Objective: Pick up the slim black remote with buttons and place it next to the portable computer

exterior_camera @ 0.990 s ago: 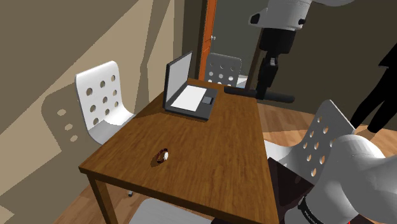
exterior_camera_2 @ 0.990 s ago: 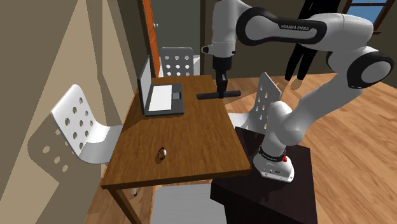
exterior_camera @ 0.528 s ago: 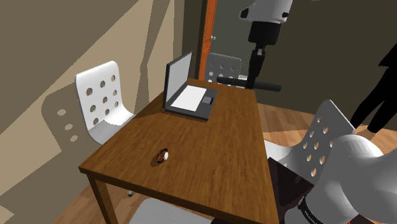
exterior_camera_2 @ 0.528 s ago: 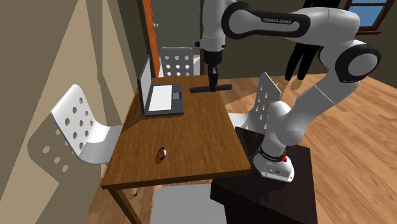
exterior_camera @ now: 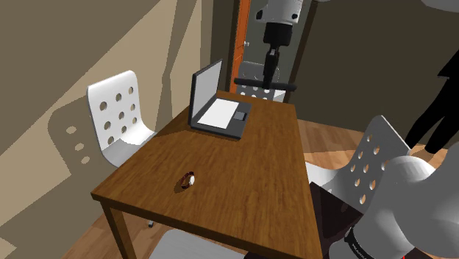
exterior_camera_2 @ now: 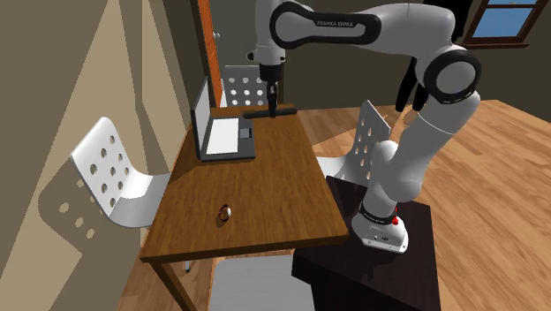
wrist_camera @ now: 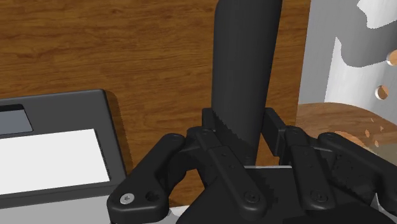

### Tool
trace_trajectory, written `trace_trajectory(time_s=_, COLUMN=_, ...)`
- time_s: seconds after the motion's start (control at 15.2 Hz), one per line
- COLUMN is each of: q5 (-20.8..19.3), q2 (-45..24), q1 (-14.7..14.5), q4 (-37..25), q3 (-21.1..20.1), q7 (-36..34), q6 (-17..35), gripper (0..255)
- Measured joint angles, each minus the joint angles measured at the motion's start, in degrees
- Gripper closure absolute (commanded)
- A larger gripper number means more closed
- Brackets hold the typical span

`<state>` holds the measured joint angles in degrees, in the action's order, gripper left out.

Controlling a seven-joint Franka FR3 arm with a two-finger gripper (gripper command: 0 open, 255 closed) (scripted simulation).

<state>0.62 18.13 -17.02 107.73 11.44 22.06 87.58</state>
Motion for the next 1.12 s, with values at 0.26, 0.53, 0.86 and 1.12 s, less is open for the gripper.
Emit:
trace_trajectory(time_s=0.26, q5=1.1, q2=-9.0, q1=0.9, q4=-9.8, q3=2.9, q7=4.1, q6=-1.1, gripper=255)
trace_trajectory(time_s=0.53, q5=3.3, q2=-18.7, q1=2.4, q4=-20.4, q3=5.3, q7=8.0, q6=-2.6, gripper=255)
trace_trajectory(time_s=0.86, q5=7.6, q2=-32.8, q1=6.2, q4=-38.5, q3=7.3, q7=12.3, q6=-7.5, gripper=255)
trace_trajectory(time_s=1.12, q5=9.4, q2=-38.5, q1=8.1, q4=-44.7, q3=7.5, q7=13.7, q6=-8.5, gripper=255)
